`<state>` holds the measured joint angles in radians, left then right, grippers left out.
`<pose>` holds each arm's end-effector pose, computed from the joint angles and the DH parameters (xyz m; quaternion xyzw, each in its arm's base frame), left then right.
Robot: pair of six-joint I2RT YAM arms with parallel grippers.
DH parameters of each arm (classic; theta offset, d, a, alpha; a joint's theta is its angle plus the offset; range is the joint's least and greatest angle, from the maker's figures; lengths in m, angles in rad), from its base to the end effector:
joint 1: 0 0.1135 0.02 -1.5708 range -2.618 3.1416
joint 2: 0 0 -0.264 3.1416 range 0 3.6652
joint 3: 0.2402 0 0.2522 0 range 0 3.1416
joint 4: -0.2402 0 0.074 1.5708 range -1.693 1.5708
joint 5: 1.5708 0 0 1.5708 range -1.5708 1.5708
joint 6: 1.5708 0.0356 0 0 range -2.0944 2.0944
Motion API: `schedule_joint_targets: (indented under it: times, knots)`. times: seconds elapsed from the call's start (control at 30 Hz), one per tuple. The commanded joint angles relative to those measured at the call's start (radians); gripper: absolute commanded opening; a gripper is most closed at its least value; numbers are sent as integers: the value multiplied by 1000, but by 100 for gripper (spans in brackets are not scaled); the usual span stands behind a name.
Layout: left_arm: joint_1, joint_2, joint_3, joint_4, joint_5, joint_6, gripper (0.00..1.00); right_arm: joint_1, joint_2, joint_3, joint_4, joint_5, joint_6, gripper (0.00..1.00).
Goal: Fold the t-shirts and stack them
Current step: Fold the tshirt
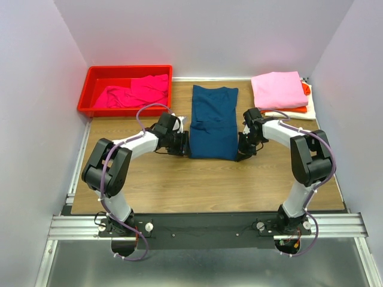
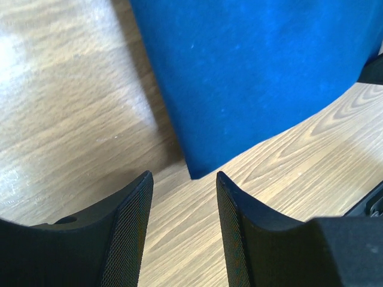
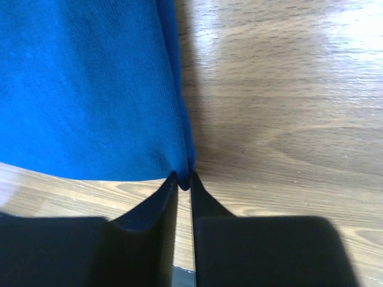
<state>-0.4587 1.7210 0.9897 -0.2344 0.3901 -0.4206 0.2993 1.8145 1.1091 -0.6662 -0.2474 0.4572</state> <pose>0.3013 -0.1639 0.1677 0.0756 0.9352 -0.2918 0.1858 0.3133 0.1058 0.1502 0.0657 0.9853 0.1505 0.0464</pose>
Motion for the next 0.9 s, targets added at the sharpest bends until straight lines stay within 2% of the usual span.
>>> schedule_joint_targets:
  times: [0.0, 0.13, 0.43, 0.87]
  knots:
    - [-9, -23, -22, -5, -22, -18, 54, 6, 45, -34, 25, -6, -23, 16]
    - [-12, -9, -22, 1, -22, -20, 52, 6, 55, -28, 27, -12, -25, 10]
    - [-18, 41, 9, 15, -16, -6, 52, 14, 66, -26, 31, -20, -26, 9]
    - [-23, 115, 17, 0, 3, -3, 43, 14, 46, -41, 30, -4, -20, 7]
